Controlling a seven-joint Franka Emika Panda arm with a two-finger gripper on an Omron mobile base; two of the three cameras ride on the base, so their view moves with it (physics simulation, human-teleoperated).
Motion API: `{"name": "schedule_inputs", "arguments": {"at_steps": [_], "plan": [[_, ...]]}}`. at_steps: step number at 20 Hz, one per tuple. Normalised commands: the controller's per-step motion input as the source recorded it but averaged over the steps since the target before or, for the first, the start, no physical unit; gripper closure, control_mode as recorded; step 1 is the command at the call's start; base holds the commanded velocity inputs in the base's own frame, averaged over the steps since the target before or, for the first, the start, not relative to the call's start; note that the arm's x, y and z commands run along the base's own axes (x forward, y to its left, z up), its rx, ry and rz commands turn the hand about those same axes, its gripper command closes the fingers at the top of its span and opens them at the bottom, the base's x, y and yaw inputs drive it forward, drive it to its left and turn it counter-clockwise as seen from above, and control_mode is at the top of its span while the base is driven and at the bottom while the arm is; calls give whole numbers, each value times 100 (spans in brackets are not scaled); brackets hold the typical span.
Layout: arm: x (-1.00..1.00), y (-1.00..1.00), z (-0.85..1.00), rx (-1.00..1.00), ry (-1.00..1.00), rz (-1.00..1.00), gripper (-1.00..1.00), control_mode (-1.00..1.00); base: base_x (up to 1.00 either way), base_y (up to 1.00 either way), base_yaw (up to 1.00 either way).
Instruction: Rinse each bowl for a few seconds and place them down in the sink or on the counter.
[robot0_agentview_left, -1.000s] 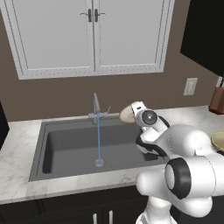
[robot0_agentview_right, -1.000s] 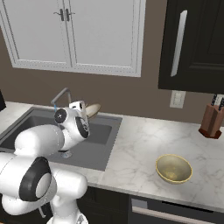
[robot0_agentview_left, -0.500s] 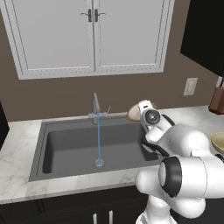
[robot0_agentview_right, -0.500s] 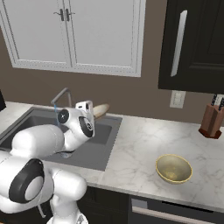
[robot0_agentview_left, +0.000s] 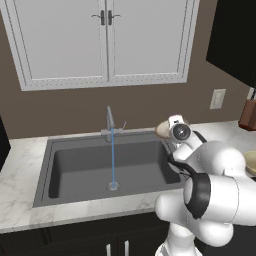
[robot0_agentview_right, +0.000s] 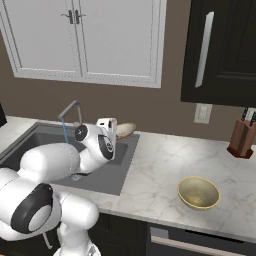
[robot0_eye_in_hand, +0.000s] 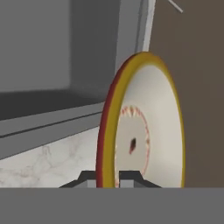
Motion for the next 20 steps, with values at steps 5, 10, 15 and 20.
{"name": "schedule_inputs", "arguments": {"at_steps": [5, 10, 15, 20], "plan": [[-6, -24, 4, 11, 11, -13, 100, -100, 0, 0, 0], [0, -27, 2, 8, 6, -13, 100, -100, 0, 0, 0], [3, -34, 0, 5, 1, -12, 100, -100, 0, 0, 0], [7, -24, -1, 2, 0, -11, 100, -100, 0, 0, 0]]}}
